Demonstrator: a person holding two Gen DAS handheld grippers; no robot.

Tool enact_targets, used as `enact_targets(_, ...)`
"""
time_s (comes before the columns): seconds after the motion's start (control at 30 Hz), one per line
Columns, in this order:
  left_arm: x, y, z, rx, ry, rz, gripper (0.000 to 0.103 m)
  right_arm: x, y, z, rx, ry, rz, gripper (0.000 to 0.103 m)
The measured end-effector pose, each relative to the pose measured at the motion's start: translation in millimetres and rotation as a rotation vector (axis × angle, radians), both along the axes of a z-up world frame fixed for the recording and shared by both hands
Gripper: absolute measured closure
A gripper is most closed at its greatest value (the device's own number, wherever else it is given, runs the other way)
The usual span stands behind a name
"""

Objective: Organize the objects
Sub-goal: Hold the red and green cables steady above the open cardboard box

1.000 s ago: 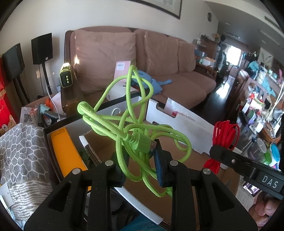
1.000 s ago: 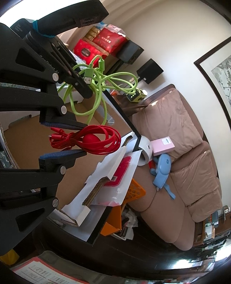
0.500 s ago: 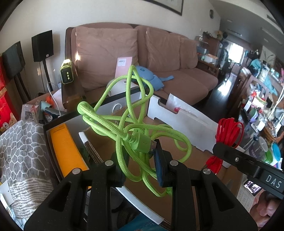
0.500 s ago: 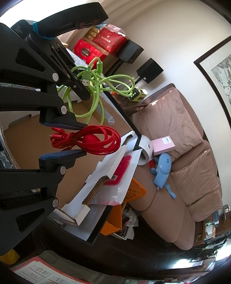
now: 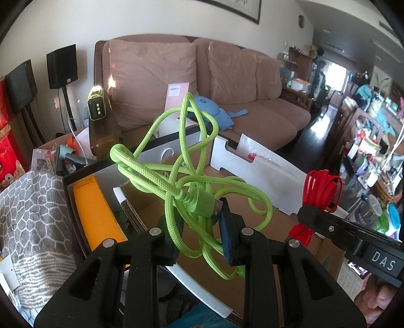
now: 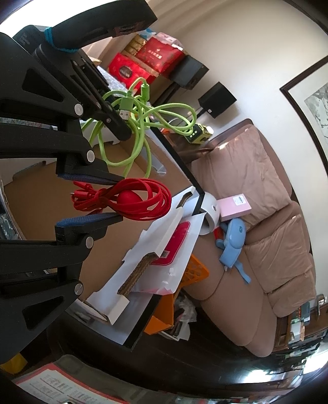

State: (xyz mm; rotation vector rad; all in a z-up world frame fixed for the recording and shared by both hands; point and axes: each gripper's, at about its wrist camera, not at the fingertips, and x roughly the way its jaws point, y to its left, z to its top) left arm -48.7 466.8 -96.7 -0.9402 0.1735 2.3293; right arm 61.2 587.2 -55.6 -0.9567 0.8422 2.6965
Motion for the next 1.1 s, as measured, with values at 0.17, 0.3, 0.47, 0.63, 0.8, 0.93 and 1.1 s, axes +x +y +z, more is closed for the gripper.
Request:
enact_targets(0.17,0.5,0.1,-0.5,-0.002,0.0,-0.002,0.079,-0.7,-1.0,-0.1,0.003,-0.003,0.001,0.081)
enact_targets(0.3,1.1,-0.5,-1.1,-0.003,-0.004,-0.002,0.079,-0.4,-0.6,-0.5,0.004,-0.004,0.002,0.081)
enact_targets(0.47,2.4,0.7,-2.4,-0.011,-0.002,-0.004,0.079,-0.7,-0.3,-1.8,0.007,-0.009,0.002,0.081)
enact_targets(0.63,2.2,0.2,-3.7,-0.018,-0.005,0.0,0.079,-1.6,-0.5,-3.3,0.012,-0.013,0.004,0.081)
enact_targets(0.8,2.5,0.5,-4.8,-0.023,-0.009,0.0,0.079,-3.1,-1.6,-3.2,0.017,-0.018,0.005,0.081)
enact_targets(0.93,2.1,0.7,-4.4,-0.021,-0.009,0.002,0.079,-3.2,-1.7,-3.1,0.017,-0.019,0.004,0.081)
enact_targets(1.1,2.5,0.1,-5.3,-0.022,-0.01,0.003,0.079,-2.9,-1.8,-4.4,0.019,-0.023,0.005,0.08)
